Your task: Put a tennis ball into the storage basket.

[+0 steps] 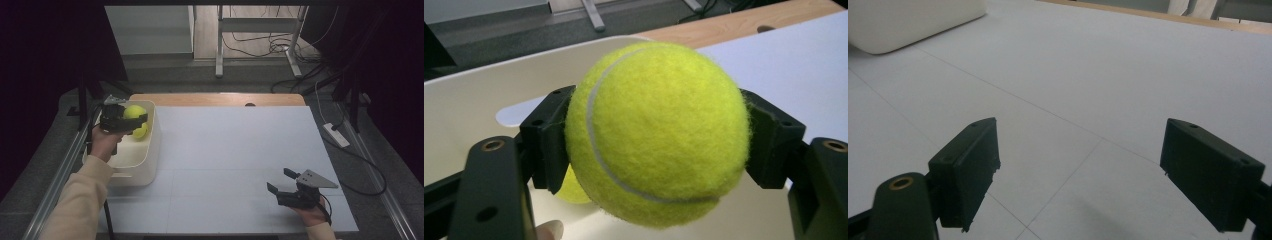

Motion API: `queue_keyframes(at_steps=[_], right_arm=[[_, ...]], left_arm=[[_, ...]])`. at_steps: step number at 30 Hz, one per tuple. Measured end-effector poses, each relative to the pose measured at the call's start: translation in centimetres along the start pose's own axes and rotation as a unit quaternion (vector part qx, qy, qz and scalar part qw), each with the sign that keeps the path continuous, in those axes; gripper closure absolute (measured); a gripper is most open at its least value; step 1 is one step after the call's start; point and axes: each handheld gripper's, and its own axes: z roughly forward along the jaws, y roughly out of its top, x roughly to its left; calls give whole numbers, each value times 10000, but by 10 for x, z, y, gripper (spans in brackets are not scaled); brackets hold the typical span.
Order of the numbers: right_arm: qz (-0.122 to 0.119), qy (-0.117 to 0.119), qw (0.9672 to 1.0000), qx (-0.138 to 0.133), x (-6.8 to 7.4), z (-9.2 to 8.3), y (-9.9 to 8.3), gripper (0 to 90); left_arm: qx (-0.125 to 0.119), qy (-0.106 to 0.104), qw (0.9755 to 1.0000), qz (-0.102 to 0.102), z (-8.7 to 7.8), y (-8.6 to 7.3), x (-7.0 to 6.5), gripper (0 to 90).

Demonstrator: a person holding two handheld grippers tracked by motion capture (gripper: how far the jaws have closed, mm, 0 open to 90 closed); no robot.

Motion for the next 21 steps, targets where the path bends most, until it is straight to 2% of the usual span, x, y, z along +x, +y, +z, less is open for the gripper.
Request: queue_keyframes(at_steps=[8, 11, 14, 17, 21], right_arm=[[1, 6, 10000, -2, 0, 0, 0, 158], [5, 5, 10000, -5, 0, 0, 0, 158], [0, 8, 10000, -2, 0, 0, 0, 158], [2, 8, 10000, -6, 0, 0, 0, 158], [9, 10, 10000, -3, 0, 0, 0, 158]], left_arm=[[-101, 99, 9999, 19, -3, 1, -2, 259], [-252, 151, 9996, 16, -6, 2, -3, 206], [-452, 43, 9989, -77, -13, 4, -4, 140], [-529, -79, 9985, -69, -18, 5, -6, 99], [-646, -394, 9971, -12, -24, 3, -12, 56]])
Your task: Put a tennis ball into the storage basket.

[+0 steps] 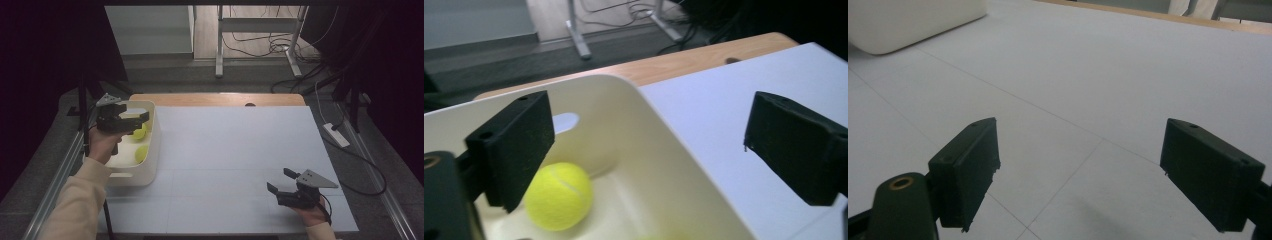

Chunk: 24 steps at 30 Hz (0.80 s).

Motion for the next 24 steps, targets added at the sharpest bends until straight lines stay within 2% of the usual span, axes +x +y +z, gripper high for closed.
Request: queue_keyframes(at_steps=[4, 11, 16, 19, 24], right_arm=[[-7, 1, 10000, -13, 0, 0, 0, 158], [6, 0, 10000, -20, -1, -2, -1, 158], [4, -12, 10000, -4, -1, -2, -1, 158], [4, -16, 10000, -2, -1, -2, -1, 158], [19, -17, 10000, -5, 0, -3, -2, 158]], left_arm=[[-59, -197, 9998, 58, -3, -2, -7, 41], [-278, -297, 9990, 166, -5, -4, -17, 38], [-388, -646, 9969, 213, -9, -3, -29, 40], [-415, -668, 9966, 237, -9, -4, -35, 41], [-412, -901, 9947, 272, -9, -7, -48, 46]])
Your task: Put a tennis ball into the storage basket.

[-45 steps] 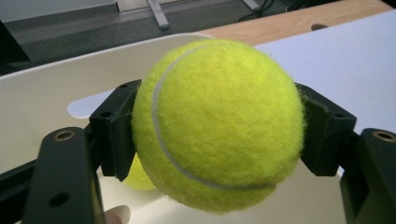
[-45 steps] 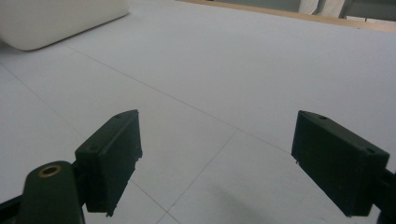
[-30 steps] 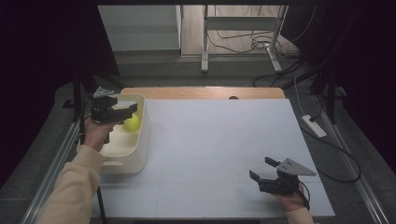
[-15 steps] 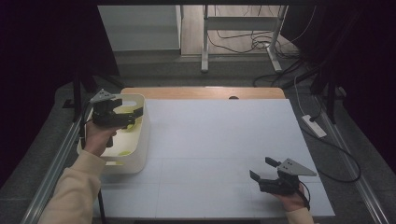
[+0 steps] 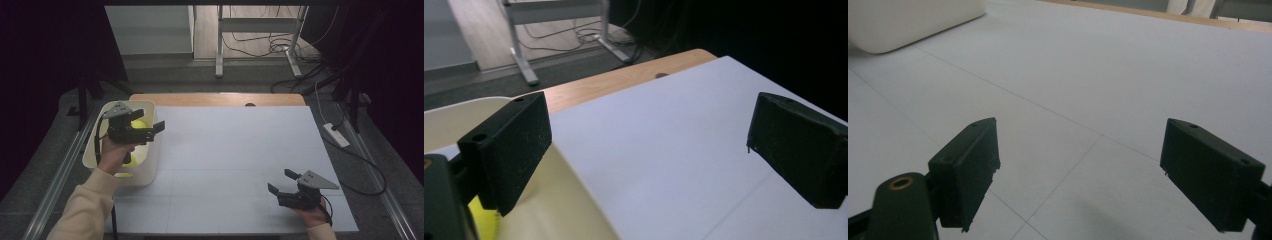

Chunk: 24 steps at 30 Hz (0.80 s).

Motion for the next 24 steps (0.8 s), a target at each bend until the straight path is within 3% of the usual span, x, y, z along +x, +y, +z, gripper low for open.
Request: queue_keyframes(at_steps=[1, 7, 16, 24], right_arm=[[-16, -14, 10000, 0, 0, -1, 0, 158], [-9, -27, 10000, -38, 1, -3, 0, 157], [2, -47, 10000, -61, 2, -5, 0, 157], [-41, -45, 10000, -46, 2, -3, 1, 157]], left_arm=[[2, -137, 9999, 15, 1, 0, -6, 47], [50, -400, 9991, 127, 4, -3, -21, 49], [-3, -555, 9983, 182, 6, -12, -33, 54], [-66, -691, 9970, 346, 3, -23, -52, 56]])
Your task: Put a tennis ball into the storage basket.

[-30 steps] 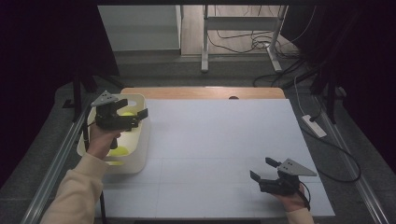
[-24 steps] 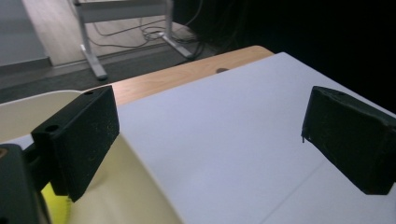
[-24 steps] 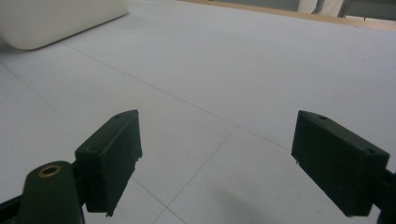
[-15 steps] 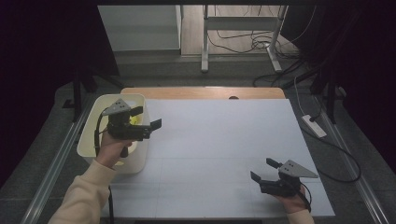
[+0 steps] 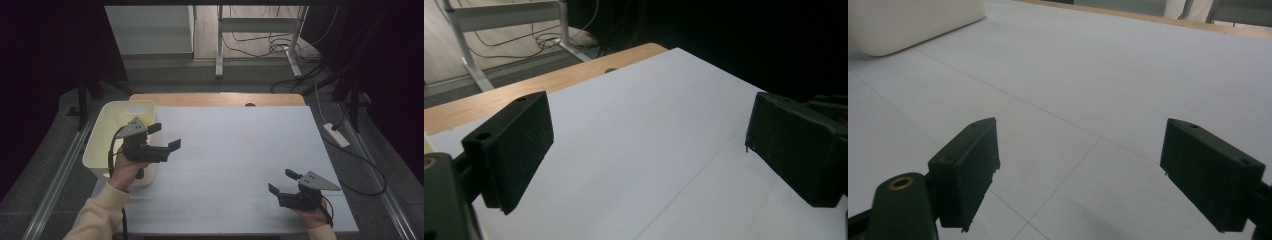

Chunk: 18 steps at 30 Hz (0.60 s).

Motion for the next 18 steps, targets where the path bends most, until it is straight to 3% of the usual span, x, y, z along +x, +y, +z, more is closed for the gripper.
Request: queue_keyframes(at_steps=[12, 18], right_arm=[[-26, 40, 10000, 4, 0, 2, 1, 157], [-25, 34, 10000, 2, 0, 2, 1, 157]], left_arm=[[15, -409, 9990, 161, 4, -13, -30, 57], [113, -663, 9969, 407, 10, -26, -50, 65]])
